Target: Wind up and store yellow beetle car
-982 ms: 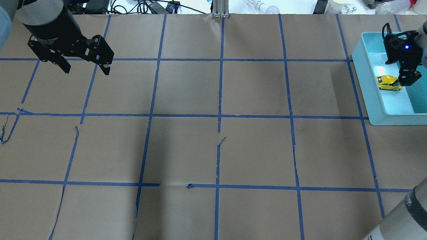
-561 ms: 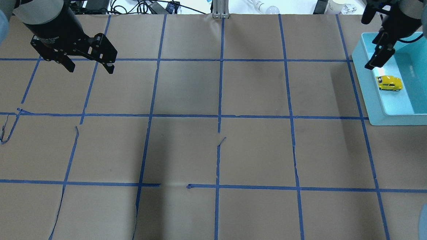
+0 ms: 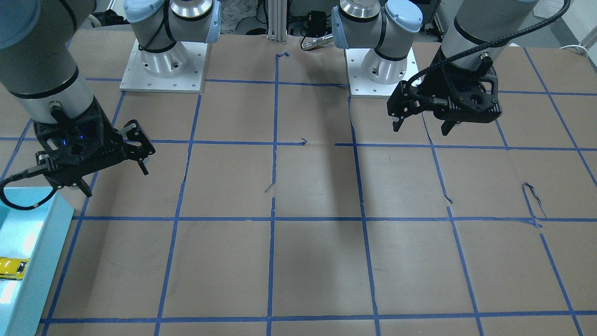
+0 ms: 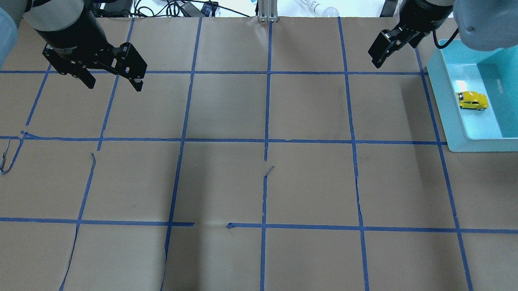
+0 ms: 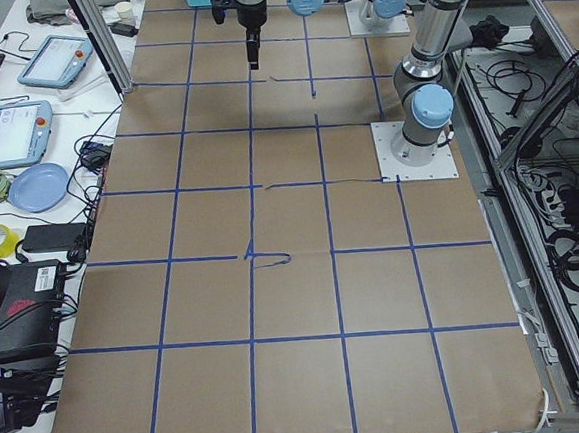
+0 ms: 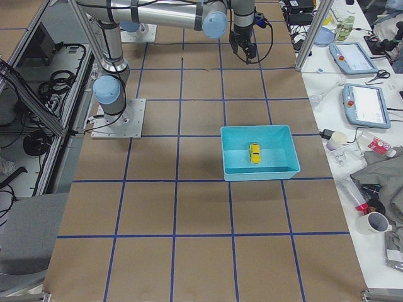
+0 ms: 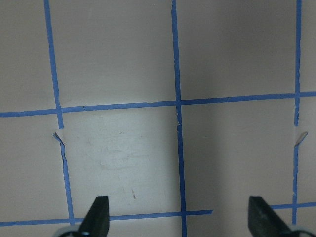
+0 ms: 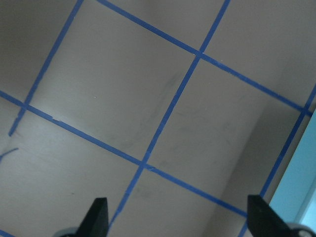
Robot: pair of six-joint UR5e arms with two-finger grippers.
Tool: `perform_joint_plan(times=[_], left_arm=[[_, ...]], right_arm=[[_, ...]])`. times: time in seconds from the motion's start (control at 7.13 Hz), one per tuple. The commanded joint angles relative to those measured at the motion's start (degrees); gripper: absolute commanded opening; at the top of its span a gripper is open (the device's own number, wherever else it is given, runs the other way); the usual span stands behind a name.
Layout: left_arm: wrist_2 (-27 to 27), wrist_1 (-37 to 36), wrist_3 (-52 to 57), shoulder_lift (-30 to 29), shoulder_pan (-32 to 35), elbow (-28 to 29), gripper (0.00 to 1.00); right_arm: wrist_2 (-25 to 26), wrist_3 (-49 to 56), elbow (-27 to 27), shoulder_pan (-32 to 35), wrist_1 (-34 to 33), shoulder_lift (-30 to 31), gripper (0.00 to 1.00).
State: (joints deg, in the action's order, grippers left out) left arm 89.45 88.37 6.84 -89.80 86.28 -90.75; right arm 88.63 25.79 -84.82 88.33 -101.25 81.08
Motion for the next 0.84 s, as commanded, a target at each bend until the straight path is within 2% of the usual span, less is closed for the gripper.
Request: perform_joint_plan(times=[0.0,0.14,0.28,0.7], left_arm=[[-0.24,-0.04,0.1,-0.2,0.02,-0.04,1.0],[-0.16,-0.04,0.27,-0.29,0.02,-0.04,1.0],[-0.16,-0.04,1.49,-0.2,0.02,-0.04,1.0],[-0.51,0.05,1.59,-0.12,0.02,-0.04,1.0]], right_arm=[[0.48,-23.92,0.01,0.88,7.01,5.03,1.0],[0.58,-26.46,-0.51,1.14,8.6,7.15,1.0],[2.84,-26.23,-0.43,1.14,8.62,8.47,1.0],[2.86,-27.1,-2.1,3.51,8.27,8.05,1.0]])
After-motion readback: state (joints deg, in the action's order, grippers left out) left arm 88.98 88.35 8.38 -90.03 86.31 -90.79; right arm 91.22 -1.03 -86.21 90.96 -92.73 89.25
